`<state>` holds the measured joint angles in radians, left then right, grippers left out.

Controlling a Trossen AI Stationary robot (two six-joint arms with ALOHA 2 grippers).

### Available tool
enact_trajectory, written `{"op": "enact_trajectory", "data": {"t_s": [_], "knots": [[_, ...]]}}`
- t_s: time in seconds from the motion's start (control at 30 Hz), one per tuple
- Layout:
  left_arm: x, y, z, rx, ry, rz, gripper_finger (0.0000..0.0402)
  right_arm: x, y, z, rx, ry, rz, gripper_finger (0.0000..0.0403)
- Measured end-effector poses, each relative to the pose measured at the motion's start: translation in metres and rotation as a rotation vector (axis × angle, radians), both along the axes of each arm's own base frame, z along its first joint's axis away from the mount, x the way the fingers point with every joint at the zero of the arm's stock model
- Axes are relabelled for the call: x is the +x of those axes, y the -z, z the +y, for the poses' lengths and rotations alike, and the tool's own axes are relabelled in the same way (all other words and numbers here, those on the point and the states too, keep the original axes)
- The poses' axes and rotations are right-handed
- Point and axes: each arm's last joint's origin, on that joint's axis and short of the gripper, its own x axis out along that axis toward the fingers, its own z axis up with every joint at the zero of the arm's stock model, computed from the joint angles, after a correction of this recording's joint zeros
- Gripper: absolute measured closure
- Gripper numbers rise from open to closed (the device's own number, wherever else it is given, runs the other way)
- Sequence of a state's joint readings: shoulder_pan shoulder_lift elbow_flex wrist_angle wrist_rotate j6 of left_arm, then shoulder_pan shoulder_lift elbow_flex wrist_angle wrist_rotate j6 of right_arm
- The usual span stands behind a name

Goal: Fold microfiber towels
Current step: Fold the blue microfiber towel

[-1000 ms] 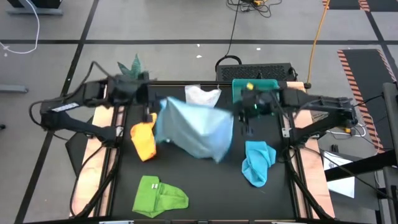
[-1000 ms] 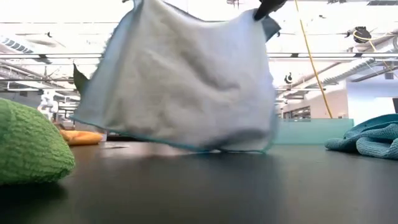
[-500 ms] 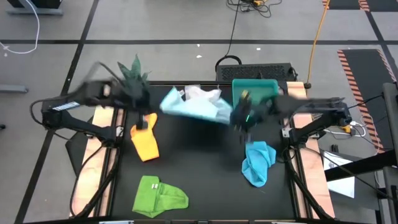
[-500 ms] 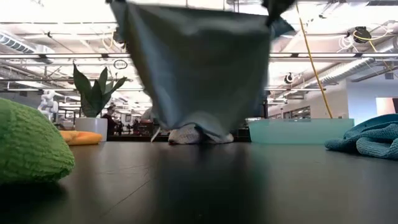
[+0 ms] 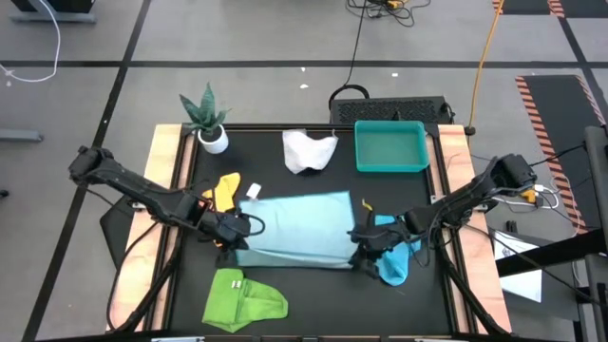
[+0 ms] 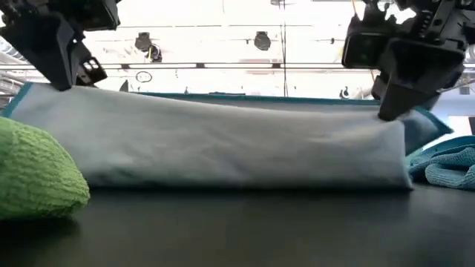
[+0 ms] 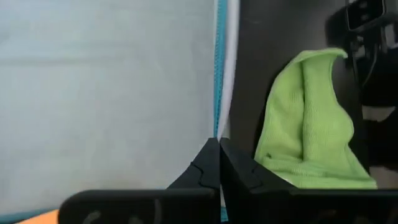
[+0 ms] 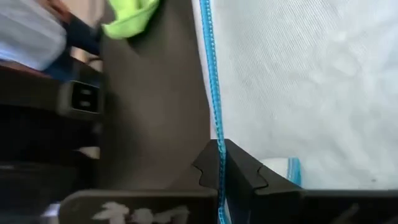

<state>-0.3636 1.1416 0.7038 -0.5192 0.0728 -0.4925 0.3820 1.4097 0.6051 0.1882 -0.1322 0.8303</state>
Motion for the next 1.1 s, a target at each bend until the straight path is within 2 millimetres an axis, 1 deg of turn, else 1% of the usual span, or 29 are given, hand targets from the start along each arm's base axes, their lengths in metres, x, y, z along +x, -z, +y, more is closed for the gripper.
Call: {"op": "enact_trajectory", "data": {"t_s": [0.07,0.17,0.23,0.33,0.4,0.47,0.57,0.63,0.67,0.73,0.8,0.87,0.97,1.1], "knots": [[-0.001,0.004,0.002,0.004,-0.014,0.020,0.0401,-0.001,0.001,0.000,0.068,-0.027,-0.032,0.0384],[-0.002,0.004,0.003,-0.024,-0.051,0.035,0.0395,-0.001,0.000,0.000,0.136,-0.083,-0.049,0.0349],[-0.002,0.004,0.001,-0.071,-0.045,0.053,0.0377,-0.002,-0.002,-0.001,0.196,-0.115,-0.021,0.0320],[-0.005,0.001,-0.001,-0.161,0.011,0.082,0.0339,-0.005,-0.008,-0.005,0.277,-0.175,0.012,0.0276],[-0.007,-0.008,0.002,-0.186,0.067,0.066,0.0316,-0.005,-0.016,-0.012,0.283,-0.153,-0.015,0.0257],[-0.008,-0.023,0.008,-0.162,0.061,0.009,0.0300,-0.004,-0.024,-0.025,0.252,-0.098,-0.075,0.0249],[-0.015,-0.049,0.024,-0.024,-0.016,-0.070,0.0289,-0.002,-0.033,-0.043,0.160,-0.008,-0.177,0.0250],[-0.022,-0.062,0.034,0.086,-0.088,-0.110,0.0289,-0.002,-0.036,-0.048,0.085,0.002,-0.227,0.0257],[-0.023,-0.067,0.038,0.111,-0.101,-0.139,0.0291,-0.002,-0.036,-0.046,0.046,-0.038,-0.252,0.0261],[-0.023,-0.072,0.039,0.117,-0.061,-0.202,0.0297,-0.006,-0.035,-0.030,-0.037,-0.170,-0.306,0.0269],[-0.023,-0.072,0.035,0.110,0.032,-0.210,0.0303,-0.011,-0.033,-0.012,-0.124,-0.306,-0.360,0.0275],[-0.021,-0.071,0.029,0.115,0.116,-0.219,0.0306,-0.015,-0.029,0.004,-0.215,-0.386,-0.395,0.0279],[-0.016,-0.060,0.015,0.137,0.205,-0.178,0.0306,-0.017,-0.022,0.019,-0.261,-0.418,-0.409,0.0279],[-0.010,-0.037,-0.006,0.155,0.305,-0.088,0.0307,-0.013,-0.013,0.034,-0.292,-0.439,-0.383,0.0280]]}}
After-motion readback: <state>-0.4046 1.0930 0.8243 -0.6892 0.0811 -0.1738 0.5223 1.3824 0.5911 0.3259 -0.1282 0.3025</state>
